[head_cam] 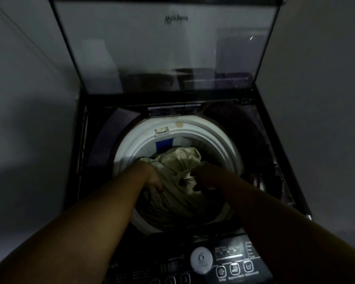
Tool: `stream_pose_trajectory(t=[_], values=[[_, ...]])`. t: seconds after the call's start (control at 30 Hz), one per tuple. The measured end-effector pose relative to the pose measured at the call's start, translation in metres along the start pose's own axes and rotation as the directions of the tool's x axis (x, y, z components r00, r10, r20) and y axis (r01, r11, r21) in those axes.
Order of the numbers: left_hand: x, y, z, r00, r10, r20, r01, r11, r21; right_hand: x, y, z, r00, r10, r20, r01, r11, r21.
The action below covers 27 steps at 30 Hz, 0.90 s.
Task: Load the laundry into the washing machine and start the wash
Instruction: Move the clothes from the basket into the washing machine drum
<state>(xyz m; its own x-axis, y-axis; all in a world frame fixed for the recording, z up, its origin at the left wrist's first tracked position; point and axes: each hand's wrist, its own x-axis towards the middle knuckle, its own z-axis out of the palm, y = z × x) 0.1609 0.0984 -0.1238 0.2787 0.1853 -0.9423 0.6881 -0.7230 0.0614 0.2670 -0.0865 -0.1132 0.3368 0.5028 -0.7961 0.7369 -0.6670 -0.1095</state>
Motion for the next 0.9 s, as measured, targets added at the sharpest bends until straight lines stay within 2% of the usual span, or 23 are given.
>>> stream_pose_trajectory(t=[0.1, 0.2, 0.33, 0.4, 0.6, 0.77, 0.9], values=[[-0.03, 0.011, -0.015, 0.98, 0.143, -0.14, -0.145, 0.989, -0.002, -0.031, 0.003, -0.026, 0.998, 0.014, -0.059, -0.012, 1.0, 0.025], [-0.07, 0.027, -0.028, 0.879, 0.304, -0.367, -0.28, 0.953, 0.118, -0.062, 0.011, -0.049, 0.986, -0.005, -0.165, -0.003, 0.999, -0.05], [-0.113, 0.041, -0.032, 0.792, 0.353, -0.498, -0.357, 0.93, 0.092, -0.115, 0.031, -0.072, 0.951, -0.016, -0.309, 0.004, 0.999, -0.041], [-0.134, 0.053, -0.03, 0.723, 0.386, -0.572, -0.404, 0.909, 0.102, -0.147, 0.044, -0.077, 0.925, 0.003, -0.38, -0.01, 1.0, -0.015], [-0.194, 0.12, -0.01, 0.591, 0.488, -0.642, -0.521, 0.839, 0.157, -0.224, 0.103, -0.065, 0.854, 0.029, -0.52, 0.0, 0.998, 0.057], [-0.237, 0.208, 0.032, 0.484, 0.593, -0.644, -0.602, 0.759, 0.247, -0.283, 0.176, -0.025, 0.815, 0.169, -0.554, -0.08, 0.98, 0.182], [-0.252, 0.281, 0.074, 0.477, 0.647, -0.595, -0.625, 0.726, 0.288, -0.32, 0.241, 0.02, 0.81, 0.269, -0.521, -0.153, 0.955, 0.255]])
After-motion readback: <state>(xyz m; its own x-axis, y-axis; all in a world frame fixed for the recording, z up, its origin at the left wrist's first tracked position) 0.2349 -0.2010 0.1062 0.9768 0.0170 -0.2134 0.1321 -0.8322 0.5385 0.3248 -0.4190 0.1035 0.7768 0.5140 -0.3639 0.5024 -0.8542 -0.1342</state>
